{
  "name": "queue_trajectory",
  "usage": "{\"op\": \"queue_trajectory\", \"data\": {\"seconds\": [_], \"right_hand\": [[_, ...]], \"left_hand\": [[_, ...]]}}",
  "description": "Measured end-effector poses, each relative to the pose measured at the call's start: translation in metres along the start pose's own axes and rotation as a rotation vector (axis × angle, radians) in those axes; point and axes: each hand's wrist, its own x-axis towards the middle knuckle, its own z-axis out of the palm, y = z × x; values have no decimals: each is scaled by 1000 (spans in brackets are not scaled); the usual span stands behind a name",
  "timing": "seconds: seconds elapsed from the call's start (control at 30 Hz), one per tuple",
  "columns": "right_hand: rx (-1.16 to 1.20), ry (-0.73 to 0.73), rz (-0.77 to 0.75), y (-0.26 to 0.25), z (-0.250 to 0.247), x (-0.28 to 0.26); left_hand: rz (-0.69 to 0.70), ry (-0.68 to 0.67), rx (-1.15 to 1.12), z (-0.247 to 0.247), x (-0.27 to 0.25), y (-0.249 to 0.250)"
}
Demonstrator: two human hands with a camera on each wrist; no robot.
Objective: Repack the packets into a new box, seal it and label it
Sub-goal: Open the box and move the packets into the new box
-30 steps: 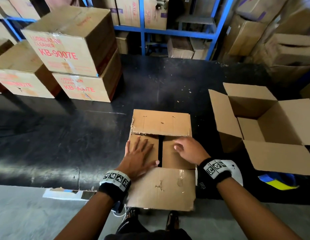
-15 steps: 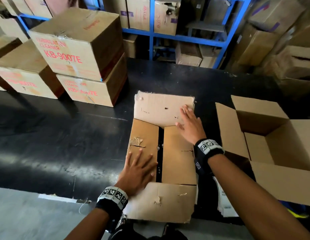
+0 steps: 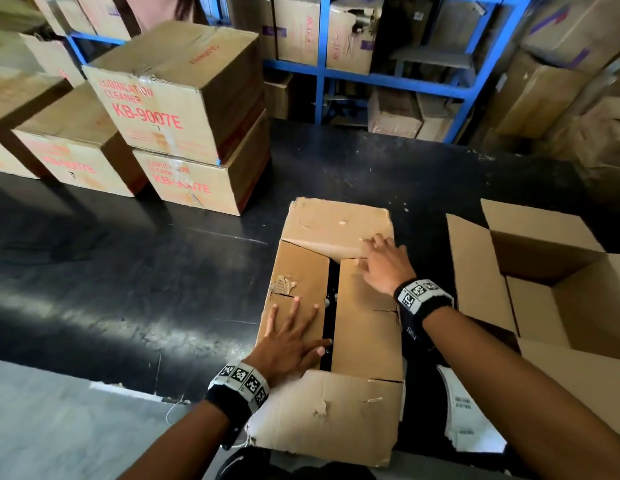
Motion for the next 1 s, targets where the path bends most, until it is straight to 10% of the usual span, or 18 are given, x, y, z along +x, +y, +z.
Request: {"op": "queue_trajectory", "data": {"seconds": [0.13,0.33,0.57,0.73,1.0], "right_hand": [[49,-215,-271,-30,17,-46],[-133,-243,-241,-48,38,-74],[-29,-244,-246,-47,38,-91],[-110,-298,-246,-55,50,-109],[-73,-440,-172,-71,46,-124]], "left_hand": [[40,-32,-3,-9,11,8],[67,85,38,-48,-3,14],[-237,714,40,-88,-98,-44],[-704,343,-92,-58,-121,-87],[-583,95,-412,-9,-49,-46]]}}
